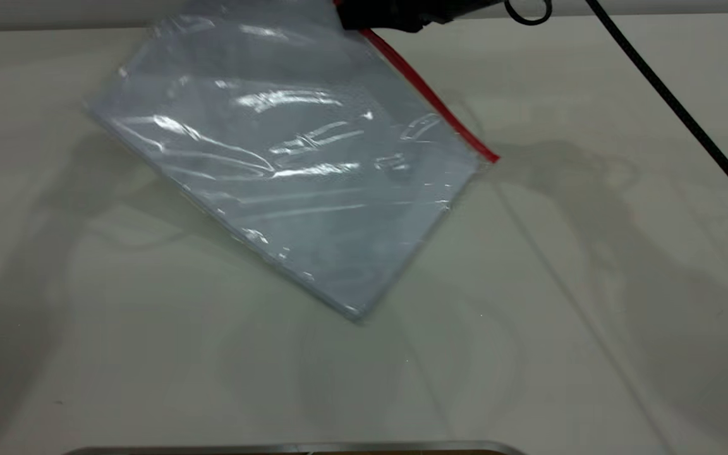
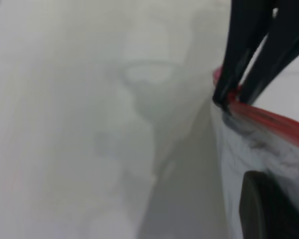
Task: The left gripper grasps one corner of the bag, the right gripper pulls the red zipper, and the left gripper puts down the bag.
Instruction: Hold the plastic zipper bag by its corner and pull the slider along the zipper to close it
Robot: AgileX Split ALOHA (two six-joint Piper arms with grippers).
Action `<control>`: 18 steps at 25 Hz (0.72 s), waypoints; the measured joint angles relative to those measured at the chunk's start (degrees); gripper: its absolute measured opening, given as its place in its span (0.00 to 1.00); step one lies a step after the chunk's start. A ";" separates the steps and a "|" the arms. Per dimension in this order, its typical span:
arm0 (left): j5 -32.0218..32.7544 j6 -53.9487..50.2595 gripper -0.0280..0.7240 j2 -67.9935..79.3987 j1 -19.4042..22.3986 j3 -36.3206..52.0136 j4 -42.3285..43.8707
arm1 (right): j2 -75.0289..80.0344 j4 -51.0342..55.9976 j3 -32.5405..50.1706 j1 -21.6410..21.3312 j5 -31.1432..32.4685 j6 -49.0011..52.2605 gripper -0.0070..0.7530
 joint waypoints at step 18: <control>0.41 6.62 0.11 -1.63 4.30 0.05 -10.06 | 3.74 -31.35 0.06 -4.10 -6.95 19.17 0.06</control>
